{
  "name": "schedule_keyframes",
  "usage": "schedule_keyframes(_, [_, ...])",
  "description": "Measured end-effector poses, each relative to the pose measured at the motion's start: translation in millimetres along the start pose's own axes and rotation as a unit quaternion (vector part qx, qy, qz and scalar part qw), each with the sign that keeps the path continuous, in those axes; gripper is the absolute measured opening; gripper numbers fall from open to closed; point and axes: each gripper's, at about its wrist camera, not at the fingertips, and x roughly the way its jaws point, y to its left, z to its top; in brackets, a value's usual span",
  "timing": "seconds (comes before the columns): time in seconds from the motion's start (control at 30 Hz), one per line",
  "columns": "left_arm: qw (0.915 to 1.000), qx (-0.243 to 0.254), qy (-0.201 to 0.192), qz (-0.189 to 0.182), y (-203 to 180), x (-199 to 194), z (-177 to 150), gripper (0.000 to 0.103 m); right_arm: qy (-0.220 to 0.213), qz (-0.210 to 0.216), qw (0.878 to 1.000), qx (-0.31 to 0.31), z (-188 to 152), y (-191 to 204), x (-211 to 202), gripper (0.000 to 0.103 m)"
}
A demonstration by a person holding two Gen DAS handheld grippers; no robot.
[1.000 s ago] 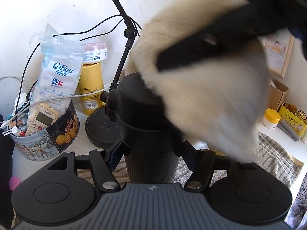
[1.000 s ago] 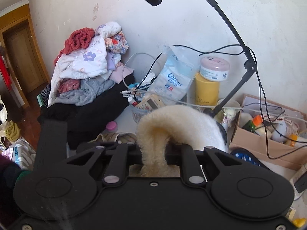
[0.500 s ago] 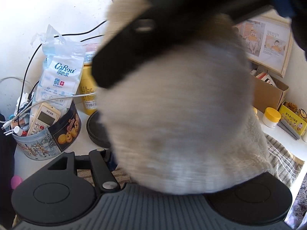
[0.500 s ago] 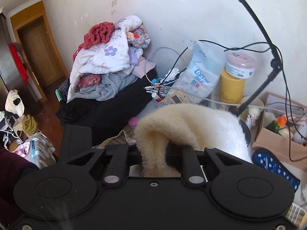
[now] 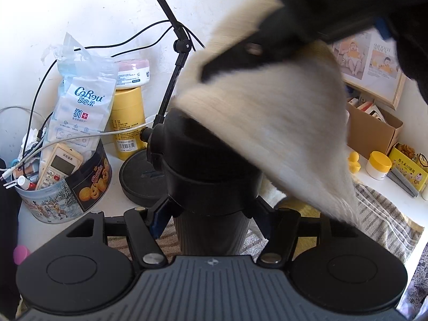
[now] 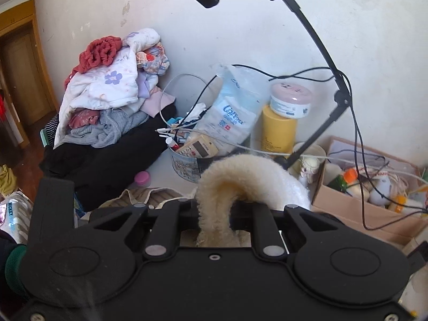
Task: Clean container
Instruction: 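Lift the tumbler with the left gripper while the right gripper wipes its lid with the towel, then rub the towel down the tumbler's side with the right gripper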
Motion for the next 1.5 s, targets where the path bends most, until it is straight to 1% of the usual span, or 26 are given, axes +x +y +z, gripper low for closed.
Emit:
schedule_keyframes(0.13, [1.0000, -0.001, 0.001, -0.001, 1.1, -0.6, 0.2, 0.064, 0.009, 0.003, 1.000, 0.001, -9.5, 0.8, -10.6, 0.013])
schedule_keyframes(0.17, [1.0000, -0.003, 0.001, 0.000, 8.5, 7.6, 3.9, 0.064, 0.013, 0.006, 1.000, 0.001, -11.7, 2.0, -13.1, 0.013])
schedule_keyframes(0.2, [1.0000, -0.009, 0.001, 0.002, 22.9, 24.4, 10.1, 0.064, 0.018, 0.015, 1.000, 0.001, -13.5, 4.9, -14.9, 0.013])
schedule_keyframes(0.27, [0.9999, -0.010, 0.001, 0.002, 20.6, 20.9, 5.8, 0.064, 0.027, 0.032, 0.999, 0.000, -17.0, 10.7, -18.2, 0.013])
schedule_keyframes(0.37, [1.0000, -0.009, 0.001, 0.004, 17.8, 18.8, 3.8, 0.064, 0.036, 0.052, 0.998, -0.022, -19.9, 26.2, -19.3, 0.013])
schedule_keyframes(0.43, [0.9999, -0.014, 0.001, 0.006, 14.6, 13.6, 2.7, 0.064, 0.032, 0.053, 0.998, -0.024, -17.6, 30.9, -15.5, 0.013])
schedule_keyframes(0.53, [0.9998, -0.020, 0.002, 0.008, 13.8, 10.6, 1.6, 0.064, 0.020, 0.051, 0.998, -0.016, -11.7, 28.4, -8.3, 0.013])
schedule_keyframes(0.63, [0.9998, -0.019, 0.002, 0.009, 10.6, 6.3, 1.9, 0.064, 0.007, 0.038, 0.999, -0.017, -7.4, 25.4, -3.9, 0.013])
schedule_keyframes(0.7, [0.9998, -0.018, 0.002, 0.009, 9.1, 4.8, 2.7, 0.064, 0.000, 0.030, 1.000, -0.004, -7.1, 18.4, -2.5, 0.013])
schedule_keyframes(0.77, [0.9998, -0.016, 0.002, 0.010, 6.6, 3.0, 3.3, 0.064, -0.007, 0.012, 1.000, 0.001, -8.6, 12.5, -4.9, 0.013])
schedule_keyframes(0.83, [0.9999, -0.013, 0.002, 0.009, 4.1, 1.6, 4.2, 0.064, -0.008, 0.006, 1.000, 0.016, -11.9, 3.9, -7.6, 0.013])
schedule_keyframes(1.07, [0.9998, -0.014, 0.006, 0.010, 3.6, 0.6, 5.3, 0.064, -0.003, 0.010, 0.998, 0.055, -28.3, -17.5, -18.7, 0.013])
schedule_keyframes(1.2, [0.9996, -0.026, 0.009, 0.010, 0.5, -7.5, 1.3, 0.064, 0.032, -0.001, 0.998, 0.045, -45.2, -22.1, -16.4, 0.013])
schedule_keyframes(1.27, [0.9996, -0.026, 0.010, 0.010, 0.4, -8.3, 0.7, 0.064, 0.043, 0.004, 0.997, 0.056, -57.3, -26.6, -15.7, 0.013])
schedule_keyframes(1.33, [0.9996, -0.025, 0.010, 0.010, -0.5, -9.2, 0.2, 0.064, 0.051, -0.001, 0.997, 0.060, -66.2, -29.3, -15.9, 0.013])
schedule_keyframes(1.4, [0.9996, -0.024, 0.011, 0.010, -0.4, -9.6, 0.1, 0.064, 0.052, -0.003, 0.996, 0.068, -71.6, -33.1, -18.0, 0.013])
schedule_keyframes(1.5, [0.9996, -0.022, 0.016, 0.009, -0.3, -10.0, 0.8, 0.064, 0.036, 0.007, 0.996, 0.082, -70.5, -37.9, -24.9, 0.013])
